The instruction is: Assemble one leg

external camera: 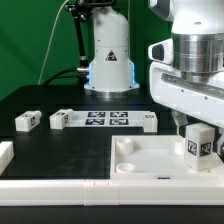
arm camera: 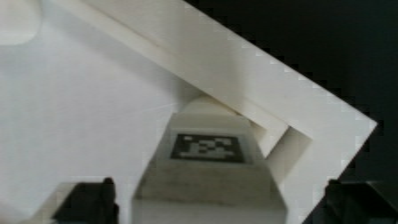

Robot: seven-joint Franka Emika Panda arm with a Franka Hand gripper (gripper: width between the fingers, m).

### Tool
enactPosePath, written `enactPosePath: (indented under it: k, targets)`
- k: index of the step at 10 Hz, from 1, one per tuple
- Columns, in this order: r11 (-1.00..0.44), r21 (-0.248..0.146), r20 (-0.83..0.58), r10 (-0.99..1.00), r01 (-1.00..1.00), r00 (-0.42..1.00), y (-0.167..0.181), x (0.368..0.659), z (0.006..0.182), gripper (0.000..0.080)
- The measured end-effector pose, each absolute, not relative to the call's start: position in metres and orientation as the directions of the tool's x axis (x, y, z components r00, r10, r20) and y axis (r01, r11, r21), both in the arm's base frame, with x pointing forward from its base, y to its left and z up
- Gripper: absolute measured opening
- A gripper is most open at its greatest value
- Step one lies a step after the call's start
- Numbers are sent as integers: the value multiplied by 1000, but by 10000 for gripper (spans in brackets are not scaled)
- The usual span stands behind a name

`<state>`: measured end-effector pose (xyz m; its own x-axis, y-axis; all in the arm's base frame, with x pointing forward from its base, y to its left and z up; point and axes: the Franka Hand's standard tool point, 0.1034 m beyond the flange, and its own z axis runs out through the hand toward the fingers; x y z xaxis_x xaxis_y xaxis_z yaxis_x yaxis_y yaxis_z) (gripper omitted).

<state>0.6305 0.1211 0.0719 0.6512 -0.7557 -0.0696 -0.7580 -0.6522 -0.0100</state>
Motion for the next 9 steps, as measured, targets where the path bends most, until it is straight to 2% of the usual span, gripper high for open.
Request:
enactPosePath:
  k: [1, 5, 9]
  targets:
    - [-702, -15, -69, -710, -712, 701, 121, 630, 72, 639]
    - [-930, -29, -34, -366, -367, 930, 126, 630, 70, 649]
    - [-997, -33, -17, -71, -71, 997, 124, 631, 70, 649]
